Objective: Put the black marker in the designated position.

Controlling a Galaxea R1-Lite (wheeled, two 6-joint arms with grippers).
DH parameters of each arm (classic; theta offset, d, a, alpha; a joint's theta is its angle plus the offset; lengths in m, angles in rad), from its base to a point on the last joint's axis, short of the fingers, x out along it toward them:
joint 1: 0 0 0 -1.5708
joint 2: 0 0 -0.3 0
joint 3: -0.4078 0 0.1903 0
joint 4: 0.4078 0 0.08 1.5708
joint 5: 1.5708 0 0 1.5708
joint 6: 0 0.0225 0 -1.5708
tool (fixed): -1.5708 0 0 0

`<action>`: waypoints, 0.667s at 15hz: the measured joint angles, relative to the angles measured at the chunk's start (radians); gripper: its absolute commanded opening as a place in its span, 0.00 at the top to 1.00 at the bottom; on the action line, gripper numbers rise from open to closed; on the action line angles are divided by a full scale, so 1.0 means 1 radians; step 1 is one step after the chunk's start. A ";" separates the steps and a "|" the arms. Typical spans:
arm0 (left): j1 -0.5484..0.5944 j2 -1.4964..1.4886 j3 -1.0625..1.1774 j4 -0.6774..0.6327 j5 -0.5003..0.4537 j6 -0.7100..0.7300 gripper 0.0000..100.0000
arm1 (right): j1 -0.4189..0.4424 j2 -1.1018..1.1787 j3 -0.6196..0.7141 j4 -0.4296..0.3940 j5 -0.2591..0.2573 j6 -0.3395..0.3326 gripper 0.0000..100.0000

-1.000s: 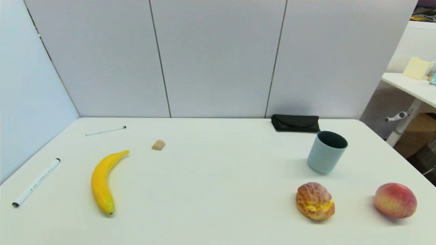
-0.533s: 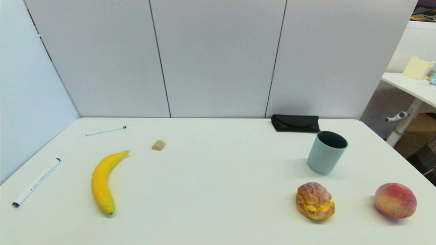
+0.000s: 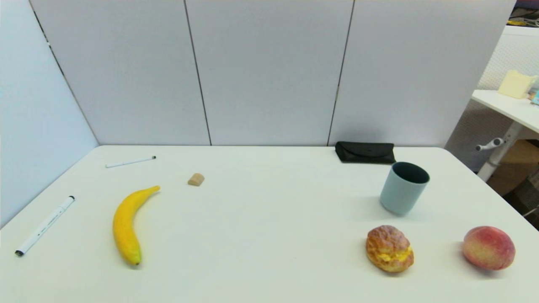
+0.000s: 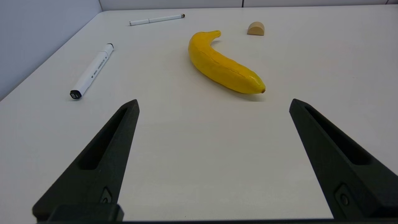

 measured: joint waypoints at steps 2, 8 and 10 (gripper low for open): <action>0.000 0.000 0.000 0.000 0.000 0.000 0.00 | 0.000 0.000 0.000 0.000 0.000 0.000 0.00; 0.000 -0.001 0.000 0.000 0.000 0.000 0.00 | 0.000 0.000 0.000 -0.001 0.000 -0.002 0.00; 0.000 -0.001 0.000 0.000 0.000 0.000 0.00 | 0.000 0.000 0.000 0.000 -0.001 -0.002 0.00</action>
